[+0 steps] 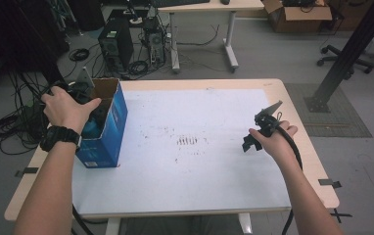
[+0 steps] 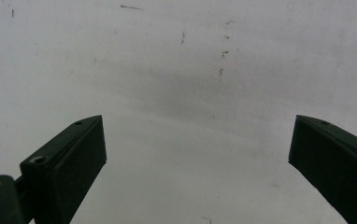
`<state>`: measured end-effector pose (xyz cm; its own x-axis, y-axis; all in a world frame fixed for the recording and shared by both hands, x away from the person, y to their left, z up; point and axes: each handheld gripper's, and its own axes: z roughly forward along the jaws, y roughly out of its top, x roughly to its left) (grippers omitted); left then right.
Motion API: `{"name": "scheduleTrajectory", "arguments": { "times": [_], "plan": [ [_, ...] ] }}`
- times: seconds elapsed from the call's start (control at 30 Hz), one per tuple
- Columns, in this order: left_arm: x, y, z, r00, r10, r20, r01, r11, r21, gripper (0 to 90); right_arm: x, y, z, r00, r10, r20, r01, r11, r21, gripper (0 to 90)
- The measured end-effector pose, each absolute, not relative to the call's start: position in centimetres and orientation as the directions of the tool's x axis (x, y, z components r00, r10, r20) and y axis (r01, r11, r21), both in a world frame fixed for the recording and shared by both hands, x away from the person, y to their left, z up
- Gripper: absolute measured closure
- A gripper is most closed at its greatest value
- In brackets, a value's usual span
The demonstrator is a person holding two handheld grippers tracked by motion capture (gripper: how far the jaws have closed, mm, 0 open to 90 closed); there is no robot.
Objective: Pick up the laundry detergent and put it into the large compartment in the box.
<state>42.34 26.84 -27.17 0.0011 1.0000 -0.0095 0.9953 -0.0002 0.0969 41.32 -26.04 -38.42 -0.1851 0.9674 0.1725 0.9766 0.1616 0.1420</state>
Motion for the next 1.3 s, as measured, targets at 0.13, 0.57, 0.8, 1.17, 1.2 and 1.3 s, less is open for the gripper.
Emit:
{"name": "scheduleTrajectory", "arguments": {
  "times": [0.13,0.57,0.8,1.17,1.2,1.3],
  "plan": [
    [42.3,26.9,-27.0,-0.002,1.0,-0.019,0.995,0.004,0.096,36.8,41.3,-26.0,-38.4,-0.189,0.967,0.173,0.976,0.165,0.143,4.4],
    [42.2,26.8,-26.5,-0.001,1.0,0.006,0.996,0.001,0.092,34.2,41.2,-26.3,-38.4,-0.19,0.967,0.173,0.975,0.166,0.146,4.3],
    [42.1,26.6,-25.7,0.002,1.0,0.014,0.996,-0.003,0.087,31.5,41.2,-26.3,-38.2,-0.188,0.967,0.174,0.975,0.163,0.149,4.3],
    [41.6,25.6,-22.0,0.014,1.0,0.017,0.991,-0.016,0.131,25.1,41.0,-26.5,-37.5,-0.189,0.965,0.181,0.974,0.161,0.159,4.3],
    [41.6,25.4,-21.7,0.013,1.0,0.012,0.99,-0.015,0.137,23.6,40.9,-26.6,-37.5,-0.191,0.965,0.181,0.974,0.162,0.16,4.3],
    [41.3,24.8,-20.8,0.015,1.0,0.007,0.989,-0.016,0.147,21.1,40.7,-26.6,-37.0,-0.191,0.965,0.179,0.973,0.162,0.167,4.2]
  ]
}}
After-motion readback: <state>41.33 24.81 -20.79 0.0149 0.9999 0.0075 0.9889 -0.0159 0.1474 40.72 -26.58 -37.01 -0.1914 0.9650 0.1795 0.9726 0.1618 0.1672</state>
